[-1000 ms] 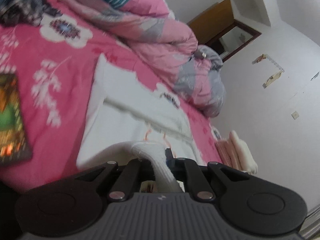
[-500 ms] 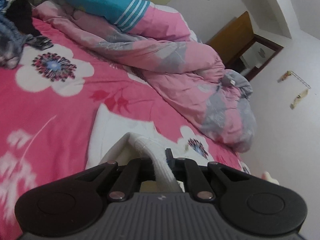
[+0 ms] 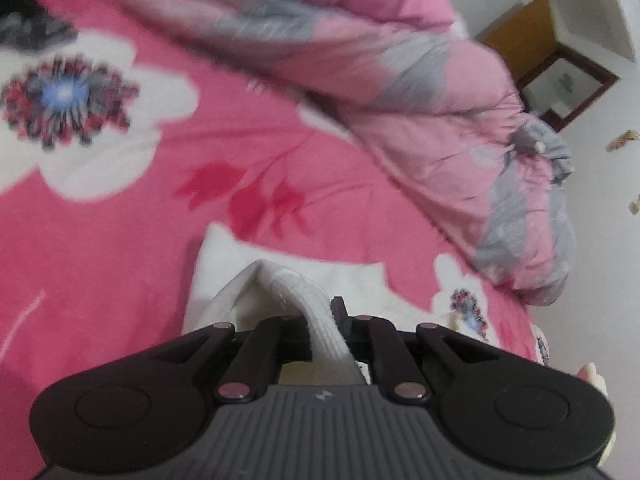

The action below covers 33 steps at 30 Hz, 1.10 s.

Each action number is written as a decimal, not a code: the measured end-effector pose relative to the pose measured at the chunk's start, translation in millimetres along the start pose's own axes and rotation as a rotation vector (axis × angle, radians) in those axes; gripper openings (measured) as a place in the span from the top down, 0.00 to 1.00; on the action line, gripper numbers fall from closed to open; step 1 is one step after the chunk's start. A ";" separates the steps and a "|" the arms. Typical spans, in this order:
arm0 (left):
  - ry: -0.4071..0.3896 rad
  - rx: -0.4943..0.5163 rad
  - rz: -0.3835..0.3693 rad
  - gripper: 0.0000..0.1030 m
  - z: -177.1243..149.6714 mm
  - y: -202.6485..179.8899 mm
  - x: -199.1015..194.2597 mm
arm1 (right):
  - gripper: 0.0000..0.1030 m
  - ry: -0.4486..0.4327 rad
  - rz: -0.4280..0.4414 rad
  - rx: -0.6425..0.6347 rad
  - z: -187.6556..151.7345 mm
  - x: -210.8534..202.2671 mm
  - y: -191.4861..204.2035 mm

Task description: Fold clothes

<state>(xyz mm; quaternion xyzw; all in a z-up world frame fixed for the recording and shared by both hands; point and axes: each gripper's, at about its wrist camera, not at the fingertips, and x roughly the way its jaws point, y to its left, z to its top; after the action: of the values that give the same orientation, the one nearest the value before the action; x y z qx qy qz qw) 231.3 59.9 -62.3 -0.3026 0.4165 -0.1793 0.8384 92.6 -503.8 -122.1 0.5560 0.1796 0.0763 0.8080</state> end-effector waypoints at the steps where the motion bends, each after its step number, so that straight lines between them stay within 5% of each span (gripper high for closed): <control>1: 0.016 -0.037 -0.015 0.90 1.5 8.1 4.7 | 0.92 0.021 -0.008 0.052 2.5 7.7 -12.7; 5: 0.033 -0.302 -0.164 0.66 7.7 47.4 10.0 | 0.92 0.060 0.030 0.234 8.7 16.8 -46.5; 11: -0.015 -0.532 -0.279 0.46 4.6 74.1 4.6 | 0.62 0.056 0.173 0.441 8.9 11.0 -64.6; 13: -0.050 -0.593 -0.322 0.45 3.8 80.0 -0.1 | 0.45 0.046 0.220 0.502 8.5 8.2 -66.2; 20: -0.078 -0.610 -0.291 0.44 4.3 78.3 -0.3 | 0.16 0.046 0.308 0.575 12.7 11.4 -61.5; 23: -0.089 -0.594 -0.290 0.44 2.8 73.4 -1.9 | 0.14 0.027 0.314 0.659 9.0 13.0 -67.1; 28: -0.088 -0.532 -0.274 0.44 8.9 65.4 -2.3 | 0.08 0.135 0.251 0.552 8.2 10.8 -40.6; 33: -0.097 -0.647 -0.313 0.44 8.6 79.7 8.5 | 0.06 0.173 0.293 0.553 17.5 28.6 -30.3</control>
<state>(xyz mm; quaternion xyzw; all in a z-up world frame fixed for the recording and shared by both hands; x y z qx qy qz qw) 247.1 118.2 -115.6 -0.6203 0.3600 -0.1497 0.6806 123.3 -521.1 -150.5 0.7658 0.1798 0.1870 0.5884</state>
